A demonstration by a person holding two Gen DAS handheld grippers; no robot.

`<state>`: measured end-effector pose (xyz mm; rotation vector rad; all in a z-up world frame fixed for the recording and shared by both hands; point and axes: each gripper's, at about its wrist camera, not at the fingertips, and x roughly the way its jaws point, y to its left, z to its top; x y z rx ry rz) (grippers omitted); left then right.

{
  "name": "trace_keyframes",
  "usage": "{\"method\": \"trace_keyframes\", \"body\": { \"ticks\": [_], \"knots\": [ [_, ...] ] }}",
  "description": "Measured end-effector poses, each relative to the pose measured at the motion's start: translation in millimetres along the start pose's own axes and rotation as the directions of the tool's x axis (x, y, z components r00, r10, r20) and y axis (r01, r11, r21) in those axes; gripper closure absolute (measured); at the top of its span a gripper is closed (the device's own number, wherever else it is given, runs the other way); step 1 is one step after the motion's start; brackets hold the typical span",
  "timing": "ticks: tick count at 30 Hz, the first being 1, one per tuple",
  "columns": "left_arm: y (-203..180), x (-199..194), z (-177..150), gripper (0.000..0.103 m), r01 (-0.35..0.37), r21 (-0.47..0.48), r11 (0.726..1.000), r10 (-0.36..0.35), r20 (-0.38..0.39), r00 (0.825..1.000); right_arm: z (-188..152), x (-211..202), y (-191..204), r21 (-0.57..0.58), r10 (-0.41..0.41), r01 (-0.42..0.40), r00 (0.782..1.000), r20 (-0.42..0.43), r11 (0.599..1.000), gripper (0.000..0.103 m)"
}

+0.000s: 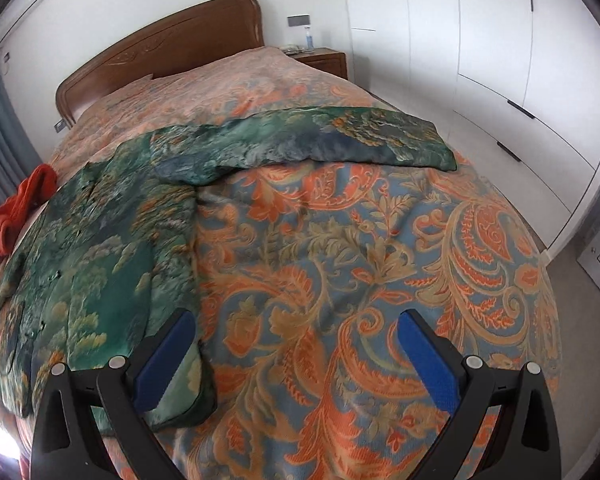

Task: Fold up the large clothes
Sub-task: 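Grasp the jacket sleeve with the right tool and fold it across the body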

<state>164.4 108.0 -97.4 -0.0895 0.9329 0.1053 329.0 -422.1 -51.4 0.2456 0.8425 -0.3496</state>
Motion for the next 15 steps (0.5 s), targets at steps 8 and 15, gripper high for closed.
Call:
{"method": "trace_keyframes", "body": {
  "ticks": [8,15],
  "knots": [
    [-11.9,-12.6,5.4,0.0,-0.025,-0.017,1.0,0.025,0.016,1.0,58.5,50.9,-40.5,0.236,0.223,-0.231,0.973,0.06,0.944,0.0],
    [-16.3,-7.7,-0.8,0.0,-0.055,-0.035,0.998,0.054,-0.028,0.998,84.5,118.8,-107.7,0.616,0.304,-0.329,0.941,0.15,0.716,0.0]
  ]
}}
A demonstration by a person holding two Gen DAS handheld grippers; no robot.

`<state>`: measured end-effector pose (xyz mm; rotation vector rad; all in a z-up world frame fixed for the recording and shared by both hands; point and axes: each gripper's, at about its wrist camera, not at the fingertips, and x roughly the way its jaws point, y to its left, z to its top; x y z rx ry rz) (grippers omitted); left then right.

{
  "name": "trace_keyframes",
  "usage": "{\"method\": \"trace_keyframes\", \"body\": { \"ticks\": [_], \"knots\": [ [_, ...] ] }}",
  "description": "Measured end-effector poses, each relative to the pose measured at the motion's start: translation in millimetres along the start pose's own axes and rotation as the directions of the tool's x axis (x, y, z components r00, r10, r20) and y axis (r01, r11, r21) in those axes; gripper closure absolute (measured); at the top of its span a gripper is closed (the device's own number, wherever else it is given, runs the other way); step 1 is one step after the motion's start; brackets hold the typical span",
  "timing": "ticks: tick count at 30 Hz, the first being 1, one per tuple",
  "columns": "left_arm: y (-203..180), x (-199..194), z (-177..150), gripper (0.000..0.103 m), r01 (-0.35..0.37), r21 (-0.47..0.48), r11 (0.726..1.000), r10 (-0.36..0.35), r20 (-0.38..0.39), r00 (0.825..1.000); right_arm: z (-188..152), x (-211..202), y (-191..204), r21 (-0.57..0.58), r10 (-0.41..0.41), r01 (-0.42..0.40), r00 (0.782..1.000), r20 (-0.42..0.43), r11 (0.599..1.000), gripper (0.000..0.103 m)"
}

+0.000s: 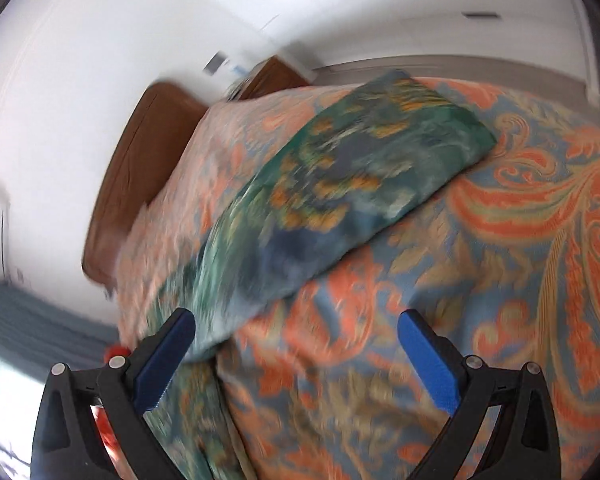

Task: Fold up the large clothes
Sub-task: 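Grasp the jacket sleeve with the right tool and fold it across the body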

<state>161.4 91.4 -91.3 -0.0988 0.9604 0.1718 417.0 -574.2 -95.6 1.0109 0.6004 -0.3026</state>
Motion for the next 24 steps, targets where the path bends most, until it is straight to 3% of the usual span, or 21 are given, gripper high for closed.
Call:
{"method": "trace_keyframes", "body": {
  "ticks": [4,5,10,11,12,14,16,18,20,24],
  "knots": [
    [1.2,4.8,-7.1,0.0,-0.024,-0.003,1.0,0.024,-0.033,0.999,23.4,12.2,-20.6,0.153,0.025,-0.037,0.996,0.082,0.988,0.001],
    [1.4,6.9,-9.4,0.0,-0.031,-0.003,1.0,0.031,-0.044,0.999,27.7,14.0,-22.4,0.178,0.02,-0.039,0.994,0.109,0.983,0.007],
    [0.7,14.2,-19.6,0.001,-0.044,-0.006,0.999,0.044,-0.078,0.996,45.4,29.7,-16.5,0.179,-0.066,0.04,0.988,0.141,0.983,0.059],
    [0.1,15.1,-21.2,0.0,-0.045,-0.005,0.999,0.045,-0.082,0.996,47.5,30.4,-10.7,0.159,-0.107,0.083,0.983,0.149,0.984,0.083],
    [-0.6,15.9,-22.6,0.0,-0.047,-0.004,0.999,0.047,-0.084,0.995,47.8,27.2,0.6,0.122,-0.15,0.13,0.973,0.174,0.984,0.087],
    [-2.7,18.2,-24.0,0.0,-0.05,0.0,0.999,0.05,-0.087,0.995,44.5,15.9,35.4,-0.002,-0.17,0.176,0.953,0.252,0.984,0.089],
    [-5.9,22.7,-23.7,0.001,-0.034,0.0,0.999,0.033,-0.097,0.995,33.6,6.3,82.6,-0.18,-0.176,0.24,0.934,0.309,0.954,0.09],
    [-10.8,27.5,-21.8,0.001,-0.014,0.003,1.0,0.014,-0.106,0.994,9.8,0.1,135.6,-0.364,-0.115,0.236,0.939,0.323,0.901,0.091],
    [-17.5,29.1,-18.5,0.001,0.006,0.009,1.0,-0.005,-0.101,0.995,-9.9,-5.1,173.2,-0.464,-0.049,0.198,0.948,0.313,0.864,0.091],
    [-28.4,17.8,-12.2,0.001,0.043,0.021,0.999,-0.041,-0.057,0.997,-72.5,-0.6,257.3,-0.636,0.08,0.066,0.977,0.199,0.769,0.091]
  ]
}}
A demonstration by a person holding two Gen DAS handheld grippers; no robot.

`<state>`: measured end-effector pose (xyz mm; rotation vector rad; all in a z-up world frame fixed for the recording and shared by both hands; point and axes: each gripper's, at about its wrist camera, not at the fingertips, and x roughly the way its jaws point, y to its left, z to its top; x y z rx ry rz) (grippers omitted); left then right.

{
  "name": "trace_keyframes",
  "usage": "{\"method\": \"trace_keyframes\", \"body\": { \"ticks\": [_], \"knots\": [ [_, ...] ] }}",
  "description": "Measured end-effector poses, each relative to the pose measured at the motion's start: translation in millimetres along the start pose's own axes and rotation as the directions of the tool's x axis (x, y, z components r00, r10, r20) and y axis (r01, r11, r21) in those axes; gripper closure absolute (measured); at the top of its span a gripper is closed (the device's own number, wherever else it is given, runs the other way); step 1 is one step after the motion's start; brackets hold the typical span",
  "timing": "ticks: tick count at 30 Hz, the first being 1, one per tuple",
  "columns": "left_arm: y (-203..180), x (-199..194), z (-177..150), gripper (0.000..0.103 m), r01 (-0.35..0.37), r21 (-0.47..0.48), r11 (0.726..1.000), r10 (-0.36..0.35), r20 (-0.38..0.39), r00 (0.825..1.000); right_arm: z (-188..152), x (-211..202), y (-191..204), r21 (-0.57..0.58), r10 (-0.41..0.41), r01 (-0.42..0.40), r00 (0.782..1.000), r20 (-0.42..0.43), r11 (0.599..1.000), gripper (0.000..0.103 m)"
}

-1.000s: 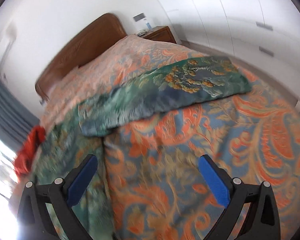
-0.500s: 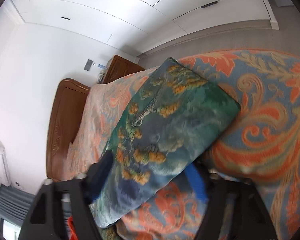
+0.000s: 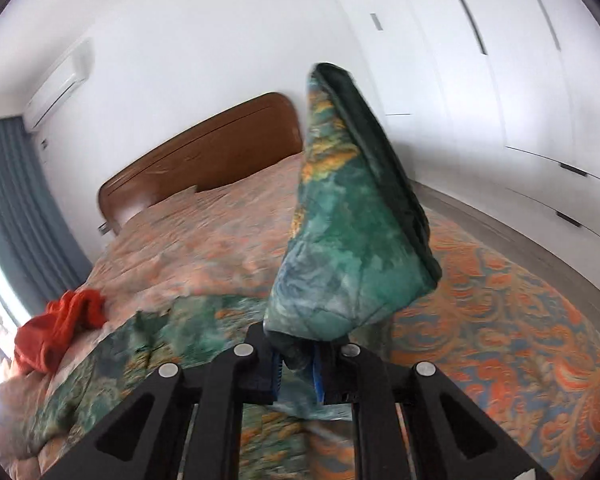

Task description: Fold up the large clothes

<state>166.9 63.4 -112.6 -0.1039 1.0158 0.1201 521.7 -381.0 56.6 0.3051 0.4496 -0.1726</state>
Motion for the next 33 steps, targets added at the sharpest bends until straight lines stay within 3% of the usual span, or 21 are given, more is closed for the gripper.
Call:
{"method": "trace_keyframes", "body": {
  "ticks": [4,6,12,17,20,22,24,26,29,33],
  "knots": [
    [0.6,-12.8,-2.1,0.001,0.022,-0.008,1.0,-0.022,0.042,0.999,-18.0,16.0,86.3,-0.145,0.095,-0.106,0.992,-0.085,0.984,0.092],
    [5.8,-15.1,-4.5,0.001,0.033,-0.023,0.999,-0.032,0.05,0.998,-35.0,22.3,119.6,-0.217,0.102,-0.125,0.988,-0.115,0.968,0.092],
    [27.6,-17.2,-17.5,0.001,0.065,-0.063,0.996,-0.061,0.055,0.997,-104.0,34.7,170.3,-0.38,0.036,-0.132,0.968,-0.25,0.916,0.092],
    [41.3,-16.9,-28.1,0.001,0.073,-0.066,0.995,-0.07,0.058,0.996,-154.4,52.3,187.7,-0.477,-0.065,-0.139,0.92,-0.386,0.868,0.092],
    [48.6,-17.7,-32.9,0.001,0.069,-0.075,0.995,-0.064,0.062,0.996,-165.3,55.6,190.9,-0.51,-0.105,-0.136,0.903,-0.416,0.85,0.085],
    [52.4,-18.5,-35.6,0.001,0.068,-0.086,0.994,-0.063,0.064,0.996,-171.8,59.1,191.6,-0.507,-0.115,-0.141,0.89,-0.44,0.851,0.072],
    [55.2,-19.0,-38.6,0.001,0.068,-0.097,0.993,-0.062,0.065,0.996,-179.5,61.9,196.4,-0.494,-0.098,-0.168,0.878,-0.468,0.853,0.048],
    [56.6,-19.3,-41.6,0.001,0.066,-0.103,0.992,-0.06,0.062,0.996,-185.5,56.2,204.0,-0.497,-0.081,-0.192,0.876,-0.476,0.846,0.039],
    [56.1,-19.3,-46.4,0.001,0.069,-0.1,0.993,-0.063,0.058,0.996,-198.2,44.7,220.1,-0.512,-0.051,-0.23,0.877,-0.477,0.827,0.035],
    [54.0,-19.7,-51.5,0.001,0.078,-0.087,0.993,-0.073,0.051,0.996,-210.7,17.0,227.2,-0.466,0.034,-0.303,0.865,-0.501,0.832,0.035]
  ]
}}
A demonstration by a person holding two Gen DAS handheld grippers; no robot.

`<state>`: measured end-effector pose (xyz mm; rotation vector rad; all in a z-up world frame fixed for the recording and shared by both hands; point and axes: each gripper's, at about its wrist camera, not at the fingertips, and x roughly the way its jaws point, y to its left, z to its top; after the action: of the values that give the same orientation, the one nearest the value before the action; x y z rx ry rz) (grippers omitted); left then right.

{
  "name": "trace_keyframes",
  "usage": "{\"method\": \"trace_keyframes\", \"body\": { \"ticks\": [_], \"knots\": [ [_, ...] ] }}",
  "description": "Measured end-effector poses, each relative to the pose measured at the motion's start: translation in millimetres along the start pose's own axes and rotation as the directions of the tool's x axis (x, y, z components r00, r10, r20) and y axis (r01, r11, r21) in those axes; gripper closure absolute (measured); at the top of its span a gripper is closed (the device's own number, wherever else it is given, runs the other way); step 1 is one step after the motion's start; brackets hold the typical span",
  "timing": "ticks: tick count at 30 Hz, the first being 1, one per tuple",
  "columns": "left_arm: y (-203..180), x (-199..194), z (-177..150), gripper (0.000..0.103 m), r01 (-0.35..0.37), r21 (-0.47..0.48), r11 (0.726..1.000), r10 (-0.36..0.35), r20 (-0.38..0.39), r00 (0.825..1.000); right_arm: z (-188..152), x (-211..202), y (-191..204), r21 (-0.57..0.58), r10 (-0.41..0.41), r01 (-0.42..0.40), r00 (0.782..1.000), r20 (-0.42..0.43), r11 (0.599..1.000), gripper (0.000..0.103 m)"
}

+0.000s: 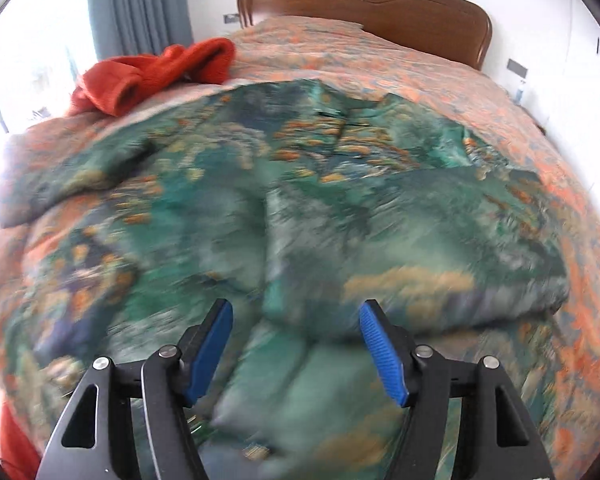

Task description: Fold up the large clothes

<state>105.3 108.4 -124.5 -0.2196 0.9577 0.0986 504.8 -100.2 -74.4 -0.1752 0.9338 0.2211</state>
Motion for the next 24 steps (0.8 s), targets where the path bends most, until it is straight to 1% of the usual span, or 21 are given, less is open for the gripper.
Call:
{"method": "trace_keyframes", "body": {
  "ticks": [5,8,10,13,15,17,20,21,22,24],
  "knots": [
    [-1.8,-5.3,-2.8,0.001,0.028,0.015,0.999,-0.028,0.008,1.0,-39.3,-44.9,20.1,-0.002,0.054,-0.054,0.997,0.049,0.999,0.035],
    [-1.8,-12.9,-5.8,0.001,0.042,0.021,0.999,-0.043,0.025,0.999,-71.1,-78.1,28.9,-0.001,0.066,-0.067,0.992,0.103,0.998,0.035],
    [-0.2,-20.0,-8.9,0.001,0.055,0.024,0.998,-0.056,0.037,0.998,-92.5,-98.8,33.5,-0.004,0.049,-0.049,0.989,0.139,0.999,0.035],
    [2.9,-28.9,-12.7,0.001,0.069,0.026,0.997,-0.07,0.053,0.996,-119.1,-126.4,37.7,0.0,0.022,-0.022,0.985,0.169,1.0,0.035],
    [2.1,-30.2,-9.5,0.001,0.085,0.023,0.996,-0.086,0.051,0.995,-129.5,-146.2,36.5,0.016,0.004,-0.007,0.98,0.201,1.0,0.035],
    [-5.5,-31.0,0.3,0.001,0.122,0.023,0.992,-0.123,0.047,0.991,-136.0,-165.6,32.7,0.033,-0.014,0.006,0.969,0.246,0.999,0.035],
    [-29.7,-36.8,23.8,0.001,0.2,0.048,0.979,-0.203,0.072,0.977,-141.8,-188.9,23.8,0.046,-0.047,0.034,0.948,0.315,0.998,0.028],
    [-40.1,-37.0,33.7,0.001,0.23,0.064,0.971,-0.235,0.078,0.969,-144.1,-193.5,20.3,0.05,-0.057,0.043,0.941,0.333,0.998,0.028],
    [-54.7,-34.6,47.7,0.001,0.274,0.086,0.958,-0.281,0.075,0.957,-146.7,-197.2,16.3,0.052,-0.068,0.053,0.935,0.347,0.997,0.028],
    [-75.7,-26.4,71.4,0.001,0.329,0.105,0.939,-0.336,0.059,0.94,-151.9,-200.5,8.6,0.057,-0.072,0.055,0.932,0.356,0.997,0.028]
  ]
}}
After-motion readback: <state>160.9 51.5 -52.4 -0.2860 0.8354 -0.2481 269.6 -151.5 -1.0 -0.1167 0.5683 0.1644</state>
